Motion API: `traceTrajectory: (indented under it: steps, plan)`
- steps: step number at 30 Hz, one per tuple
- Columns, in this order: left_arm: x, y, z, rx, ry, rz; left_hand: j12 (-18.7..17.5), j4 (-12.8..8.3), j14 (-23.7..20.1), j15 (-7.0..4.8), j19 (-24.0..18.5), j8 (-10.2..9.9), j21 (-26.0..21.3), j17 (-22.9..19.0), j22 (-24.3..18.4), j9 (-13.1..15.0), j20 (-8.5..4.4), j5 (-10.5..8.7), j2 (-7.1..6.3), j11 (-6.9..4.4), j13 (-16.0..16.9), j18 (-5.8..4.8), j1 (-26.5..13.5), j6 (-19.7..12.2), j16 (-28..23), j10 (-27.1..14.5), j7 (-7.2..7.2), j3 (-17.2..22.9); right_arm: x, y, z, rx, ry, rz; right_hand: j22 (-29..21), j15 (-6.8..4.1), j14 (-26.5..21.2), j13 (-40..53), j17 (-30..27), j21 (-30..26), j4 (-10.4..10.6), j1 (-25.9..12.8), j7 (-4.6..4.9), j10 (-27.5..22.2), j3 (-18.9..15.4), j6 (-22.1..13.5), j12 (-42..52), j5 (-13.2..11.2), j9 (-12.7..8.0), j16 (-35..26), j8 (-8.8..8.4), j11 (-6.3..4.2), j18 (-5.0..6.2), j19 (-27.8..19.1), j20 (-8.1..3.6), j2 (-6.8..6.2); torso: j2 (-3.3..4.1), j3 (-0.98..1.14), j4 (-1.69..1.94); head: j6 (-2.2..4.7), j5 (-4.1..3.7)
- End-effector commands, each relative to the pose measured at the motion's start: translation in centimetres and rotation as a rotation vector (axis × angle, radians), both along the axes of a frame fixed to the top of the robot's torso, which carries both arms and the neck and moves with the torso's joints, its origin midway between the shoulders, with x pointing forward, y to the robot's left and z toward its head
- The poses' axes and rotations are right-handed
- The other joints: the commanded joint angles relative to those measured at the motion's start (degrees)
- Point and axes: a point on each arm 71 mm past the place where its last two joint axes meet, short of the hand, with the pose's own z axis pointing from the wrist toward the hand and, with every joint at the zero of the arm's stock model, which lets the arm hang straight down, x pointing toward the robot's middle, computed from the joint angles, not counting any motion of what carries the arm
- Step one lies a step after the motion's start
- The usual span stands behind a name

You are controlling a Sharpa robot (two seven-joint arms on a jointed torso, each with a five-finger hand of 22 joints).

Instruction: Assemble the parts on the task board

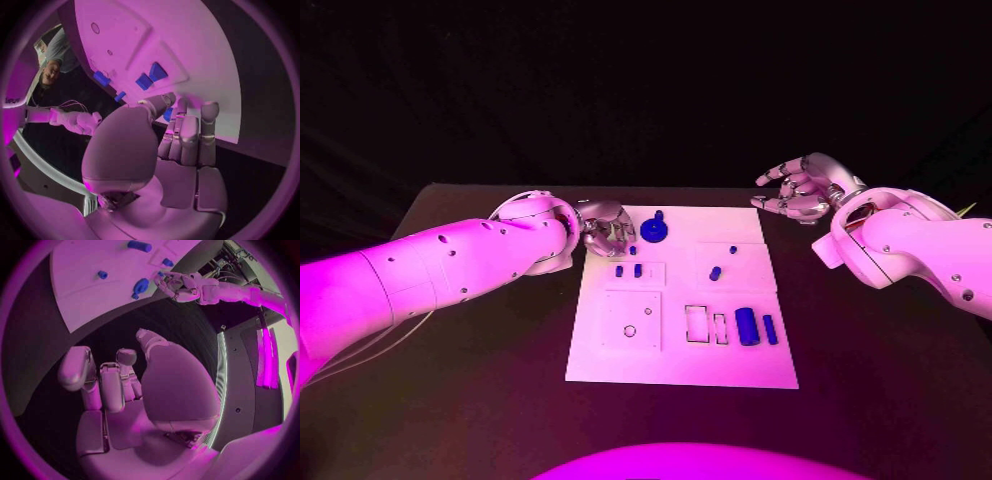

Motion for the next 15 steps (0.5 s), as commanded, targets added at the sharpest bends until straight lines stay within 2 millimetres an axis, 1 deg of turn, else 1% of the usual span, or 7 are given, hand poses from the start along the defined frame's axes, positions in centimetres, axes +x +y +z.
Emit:
traceTrajectory:
  steps: [1,6,8,11,13,14,15]
  plan:
    - [0.1,0.6,0.1,-0.006,-0.01,0.015,-0.8,-0.1,-0.4,-0.01,-0.9,-1.2,-1.2,-1.1,-1.1,-0.5,-0.36,-0.16,-0.89,-0.21,0.7,-0.59,-1.0,-0.9,0.5,0.5,0.05,1.4,0.1,-0.1,-0.2,-0.014,0.013,0.01,-3.2,-0.85,0.7,-9.0,-2.4,-5.3,0.1,0.4,0.08,-8.6,4.5,1.1,-10.1,0.6,-0.2,-3.0,1.42,-0.79,2.01,-2.9,-0.1,-1.7,-0.02,0.0,-0.04,0.13,-0.14]
    - [0.5,2.1,0.4,-0.063,-0.013,0.068,-1.8,-0.6,-2.2,0.39,-2.6,-0.5,-2.5,-4.2,-3.0,-0.4,-0.25,-0.11,-0.46,0.39,0.7,-0.16,0.1,0.6,-0.7,-0.3,0.87,2.1,0.1,-0.2,-0.5,-0.067,0.012,0.055,-7.8,-0.22,-0.8,-20.9,-7.2,-13.2,-1.7,2.7,0.8,-9.8,9.9,1.7,-24.2,-0.2,-0.2,-8.1,1.84,-0.3,2.97,-4.8,0.07,-2.96,-0.05,0.03,-0.07,0.41,-0.28]
    - [0.7,3.0,0.7,-0.117,-0.002,0.109,-1.5,-1.2,-3.8,0.56,-4.9,0.9,-4.0,-6.8,-5.3,-0.1,-0.19,-0.15,-0.18,0.61,1.1,0.4,0.7,3.0,-2.0,0.3,1.15,2.5,0.1,-0.1,-0.8,-0.104,0.009,0.089,-7.7,-0.04,-0.5,-27.5,-7.0,-13.3,-3.3,3.3,1.01,-10.6,12.6,3.0,-31.6,-1.4,-0.1,-8.1,2.38,0.47,2.97,-4.3,0.37,-3.25,-0.08,0.04,-0.08,0.63,-0.42]
    - [0.9,4.8,1.2,-0.259,0.03,0.19,0.7,-2.2,-3.5,0.44,-5.1,2.4,-3.4,-6.0,-4.8,0.2,-0.33,-0.12,0.53,0.45,2.6,0.41,1.5,5.5,-1.6,2.1,1.03,2.7,-0.2,0.3,-1.4,-0.183,-0.004,0.155,-6.7,0.01,0.0,-33.0,-5.9,-12.0,-5.3,3.2,0.68,-8.8,14.4,4.0,-36.7,-2.7,-0.2,-7.4,2.55,0.57,2.75,-3.5,0.39,-3.48,-0.12,0.1,-0.15,1.2,-1.0]
    - [0.9,5.5,1.5,-0.365,0.056,0.228,2.0,-2.7,-7.1,0.54,-8.2,3.2,-4.9,-11.3,-6.8,0.2,-0.34,-0.05,0.87,0.59,3.6,0.89,1.5,6.6,-4.2,1.5,1.23,2.8,-0.3,0.5,-1.7,-0.234,-0.018,0.19,-5.7,-0.03,0.5,-35.3,-4.8,-10.6,-6.5,3.1,0.49,-7.8,15.1,4.6,-38.7,-3.3,-0.2,-6.4,2.68,0.39,2.56,-3.0,0.29,-3.5,-0.07,0.16,-0.12,1.51,-1.61]
    - [0.8,6.1,1.8,-0.475,0.089,0.259,1.2,-2.7,-12.5,0.97,-9.5,3.5,-5.5,-19.3,-6.9,0.1,-0.13,-0.03,0.98,1.27,3.4,0.85,1.1,6.8,-8.6,-1.1,1.8,3.3,-0.5,0.8,-2.1,-0.277,-0.032,0.218,-5.4,-0.12,0.5,-36.1,-4.6,-10.4,-6.9,3.1,0.24,-7.6,15.3,5.0,-39.3,-3.9,-0.2,-6.3,2.79,0.32,2.53,-2.9,0.25,-3.59,-0.04,0.15,-0.08,1.72,-1.97]
    - [0.8,6.3,1.9,-0.526,0.106,0.271,0.9,-2.6,-14.0,1.14,-9.9,3.6,-5.8,-21.5,-7.0,0.1,0.01,-0.05,1.02,1.49,3.3,0.84,0.9,6.7,-10.0,-1.8,1.94,3.4,-0.6,0.9,-2.2,-0.294,-0.038,0.229,-5.2,-0.15,0.6,-36.6,-4.3,-10.1,-7.2,3.1,0.09,-7.4,15.4,5.2,-39.8,-4.4,-0.2,-6.0,2.87,0.26,2.47,-2.8,0.22,-3.61,-0.01,0.09,-0.05,1.92,-2.24]
